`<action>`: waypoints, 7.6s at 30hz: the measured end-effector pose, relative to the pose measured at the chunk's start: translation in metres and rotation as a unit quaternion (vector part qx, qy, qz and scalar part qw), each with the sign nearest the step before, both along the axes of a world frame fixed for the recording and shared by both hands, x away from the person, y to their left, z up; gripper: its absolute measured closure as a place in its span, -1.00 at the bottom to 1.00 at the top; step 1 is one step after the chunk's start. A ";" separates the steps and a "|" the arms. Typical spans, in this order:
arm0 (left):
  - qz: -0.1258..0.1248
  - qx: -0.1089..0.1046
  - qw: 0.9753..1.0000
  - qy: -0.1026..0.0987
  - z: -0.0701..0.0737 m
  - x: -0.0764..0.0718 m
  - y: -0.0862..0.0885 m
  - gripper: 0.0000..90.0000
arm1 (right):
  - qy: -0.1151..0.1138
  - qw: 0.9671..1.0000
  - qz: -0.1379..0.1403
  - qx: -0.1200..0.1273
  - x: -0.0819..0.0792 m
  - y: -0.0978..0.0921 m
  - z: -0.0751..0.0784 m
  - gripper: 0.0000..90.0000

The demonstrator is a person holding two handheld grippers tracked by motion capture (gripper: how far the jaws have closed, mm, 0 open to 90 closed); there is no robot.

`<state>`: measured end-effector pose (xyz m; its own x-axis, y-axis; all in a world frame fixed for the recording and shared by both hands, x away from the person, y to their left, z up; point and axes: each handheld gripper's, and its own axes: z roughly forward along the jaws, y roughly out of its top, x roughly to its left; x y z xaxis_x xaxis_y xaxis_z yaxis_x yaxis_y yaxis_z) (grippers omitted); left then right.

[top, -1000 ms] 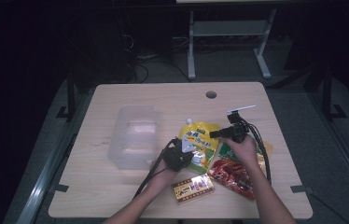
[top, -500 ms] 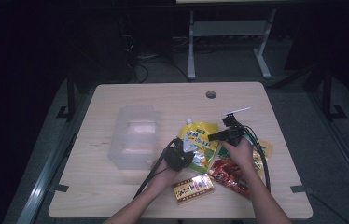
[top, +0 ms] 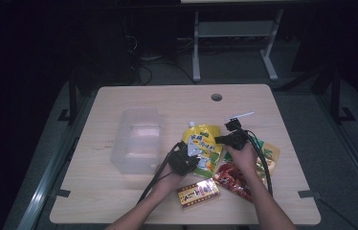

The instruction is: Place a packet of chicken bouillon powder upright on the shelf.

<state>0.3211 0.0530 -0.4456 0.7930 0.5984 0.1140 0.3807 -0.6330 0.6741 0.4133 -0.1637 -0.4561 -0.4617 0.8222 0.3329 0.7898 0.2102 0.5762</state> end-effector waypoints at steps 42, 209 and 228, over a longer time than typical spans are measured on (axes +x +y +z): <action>-0.024 -0.073 0.997 -0.012 0.024 -0.037 0.023 0.18 | -0.191 0.974 0.117 0.024 -0.048 0.029 0.128 1.00; -0.067 -0.116 0.991 -0.003 0.023 -0.102 0.070 -0.09 | -0.180 0.947 0.257 0.076 -0.026 0.214 0.096 0.96; -0.062 -0.121 0.991 0.003 0.022 -0.102 0.070 -0.15 | -0.166 0.951 0.250 0.071 -0.023 0.189 0.100 0.36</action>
<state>0.2194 0.1225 -0.4238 0.8625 0.5054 -0.0259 0.3150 -0.4961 0.8091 0.3905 0.0257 -0.3564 -0.8821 0.4299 0.1927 0.3817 0.4124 0.8272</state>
